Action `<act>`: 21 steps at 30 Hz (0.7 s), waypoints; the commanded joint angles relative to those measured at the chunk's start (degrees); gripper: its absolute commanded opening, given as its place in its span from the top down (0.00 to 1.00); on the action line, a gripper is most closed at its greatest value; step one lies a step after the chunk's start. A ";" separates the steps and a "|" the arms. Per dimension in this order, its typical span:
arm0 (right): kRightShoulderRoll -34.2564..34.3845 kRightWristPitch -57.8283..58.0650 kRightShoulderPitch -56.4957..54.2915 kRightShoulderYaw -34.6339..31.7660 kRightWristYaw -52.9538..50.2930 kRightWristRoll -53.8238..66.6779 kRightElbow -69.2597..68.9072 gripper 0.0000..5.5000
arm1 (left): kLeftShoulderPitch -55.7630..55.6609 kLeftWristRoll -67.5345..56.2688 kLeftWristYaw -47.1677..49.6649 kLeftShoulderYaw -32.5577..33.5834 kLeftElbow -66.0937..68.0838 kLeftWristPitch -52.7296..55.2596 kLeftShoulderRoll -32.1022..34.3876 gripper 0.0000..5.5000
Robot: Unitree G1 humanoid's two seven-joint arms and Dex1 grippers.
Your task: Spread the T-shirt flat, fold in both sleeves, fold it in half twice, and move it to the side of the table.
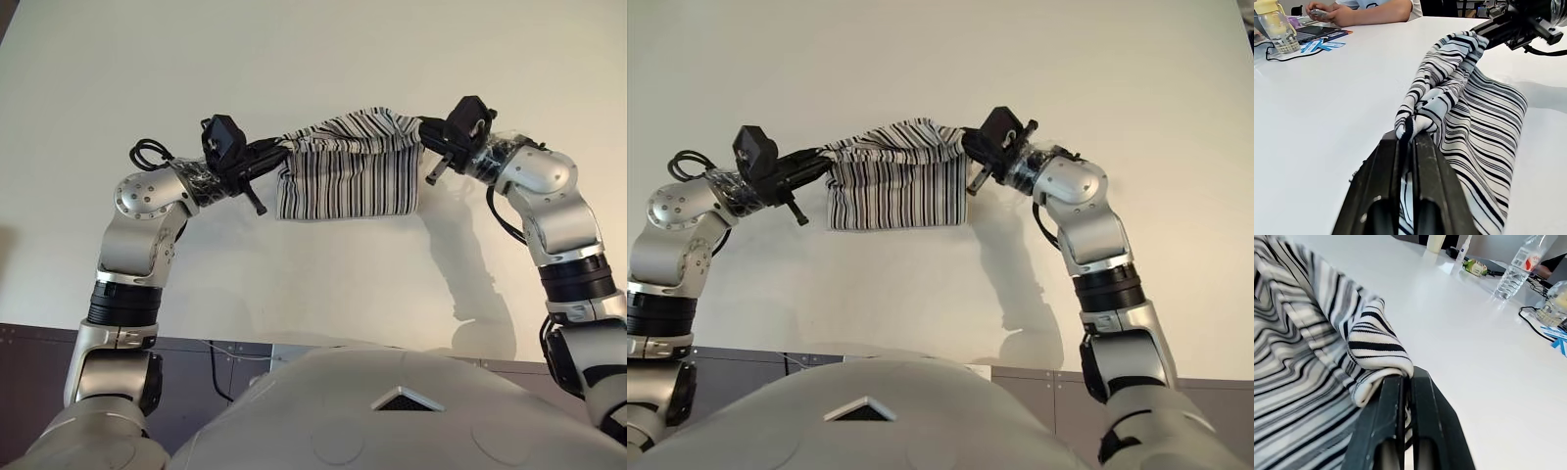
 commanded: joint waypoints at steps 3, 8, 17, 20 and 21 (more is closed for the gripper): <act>4.01 0.26 -1.78 2.60 -1.67 -5.19 2.89 0.98 | -3.46 5.24 0.48 0.11 8.82 -2.66 -1.56 0.98; 4.21 -0.88 -2.53 1.09 -5.35 -10.10 7.45 0.98 | -7.75 11.12 2.32 -1.31 18.93 -8.65 -5.48 0.86; 12.51 -0.97 -8.88 -2.71 -13.78 -11.21 21.23 0.75 | -15.87 14.11 9.09 1.89 34.52 -12.89 -11.41 0.62; 16.42 2.35 -16.55 -11.22 -21.88 -6.75 35.05 0.72 | -19.98 16.99 16.19 2.61 43.32 -11.59 -13.57 0.62; 16.81 2.79 -18.66 -13.19 -23.89 -6.01 38.60 0.72 | -20.82 17.77 18.07 2.87 45.59 -11.49 -13.93 0.62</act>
